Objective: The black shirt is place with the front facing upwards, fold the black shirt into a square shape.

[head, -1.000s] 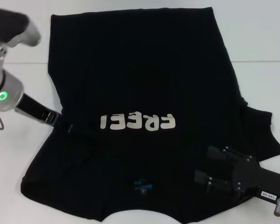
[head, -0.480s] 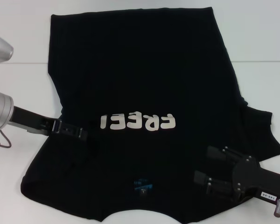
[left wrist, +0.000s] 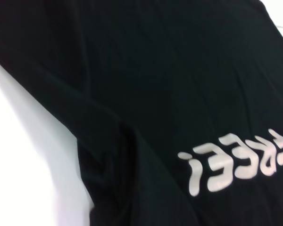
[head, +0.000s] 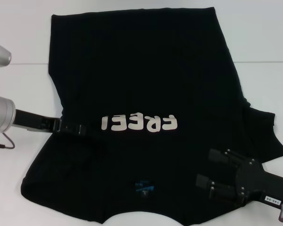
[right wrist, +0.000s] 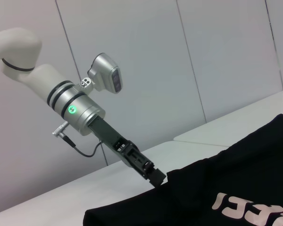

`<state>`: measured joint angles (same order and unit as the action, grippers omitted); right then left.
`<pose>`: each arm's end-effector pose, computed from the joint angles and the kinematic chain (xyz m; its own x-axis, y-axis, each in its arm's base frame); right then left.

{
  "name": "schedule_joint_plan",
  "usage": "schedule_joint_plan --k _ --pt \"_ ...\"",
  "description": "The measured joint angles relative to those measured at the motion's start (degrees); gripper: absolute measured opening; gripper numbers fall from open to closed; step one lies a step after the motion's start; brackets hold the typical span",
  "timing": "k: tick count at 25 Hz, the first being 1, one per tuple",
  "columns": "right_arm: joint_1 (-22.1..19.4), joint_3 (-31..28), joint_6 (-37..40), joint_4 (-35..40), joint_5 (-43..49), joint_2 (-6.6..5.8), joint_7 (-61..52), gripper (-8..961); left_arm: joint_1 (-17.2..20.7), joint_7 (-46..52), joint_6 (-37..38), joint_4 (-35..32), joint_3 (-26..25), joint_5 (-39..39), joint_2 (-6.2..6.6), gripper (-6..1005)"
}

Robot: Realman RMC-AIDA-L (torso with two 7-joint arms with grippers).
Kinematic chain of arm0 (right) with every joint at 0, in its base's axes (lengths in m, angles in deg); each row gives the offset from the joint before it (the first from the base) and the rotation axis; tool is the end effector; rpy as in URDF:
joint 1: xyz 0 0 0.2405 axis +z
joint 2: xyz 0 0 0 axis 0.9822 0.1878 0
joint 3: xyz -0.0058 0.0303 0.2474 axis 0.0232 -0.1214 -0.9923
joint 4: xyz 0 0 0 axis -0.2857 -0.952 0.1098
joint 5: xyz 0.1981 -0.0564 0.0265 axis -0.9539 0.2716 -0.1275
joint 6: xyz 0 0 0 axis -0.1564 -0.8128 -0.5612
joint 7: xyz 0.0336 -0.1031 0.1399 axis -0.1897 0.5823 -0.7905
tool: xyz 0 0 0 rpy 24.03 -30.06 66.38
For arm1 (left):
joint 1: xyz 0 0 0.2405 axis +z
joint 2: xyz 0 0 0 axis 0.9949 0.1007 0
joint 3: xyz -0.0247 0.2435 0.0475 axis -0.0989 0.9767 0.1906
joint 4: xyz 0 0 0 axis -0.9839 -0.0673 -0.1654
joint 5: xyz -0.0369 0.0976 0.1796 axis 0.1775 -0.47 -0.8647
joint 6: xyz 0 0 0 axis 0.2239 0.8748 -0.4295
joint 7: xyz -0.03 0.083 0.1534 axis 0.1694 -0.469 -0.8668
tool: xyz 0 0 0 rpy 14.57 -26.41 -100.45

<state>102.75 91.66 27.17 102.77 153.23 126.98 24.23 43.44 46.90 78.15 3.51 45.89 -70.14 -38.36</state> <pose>0.2746 0.2732 -0.0636 0.6757 -0.2832 -0.6806 -0.5121 -0.8444 -0.1571 -0.2768 0.3948 0.0057 0.4215 0.8678 0.2633 0.8920 -0.3444 -0.2927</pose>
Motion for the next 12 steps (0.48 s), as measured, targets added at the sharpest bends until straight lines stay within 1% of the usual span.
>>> schedule_joint_plan --k 7,12 --pt "-0.11 -0.07 0.05 -0.59 0.00 0.00 0.03 900 -0.21 -1.19 -3.99 1.07 0.22 1.20 -0.59 878" --pt "-0.11 -0.42 0.08 -0.65 0.00 0.00 0.11 900 -0.53 -2.81 -4.84 2.59 0.23 4.57 -0.55 877"
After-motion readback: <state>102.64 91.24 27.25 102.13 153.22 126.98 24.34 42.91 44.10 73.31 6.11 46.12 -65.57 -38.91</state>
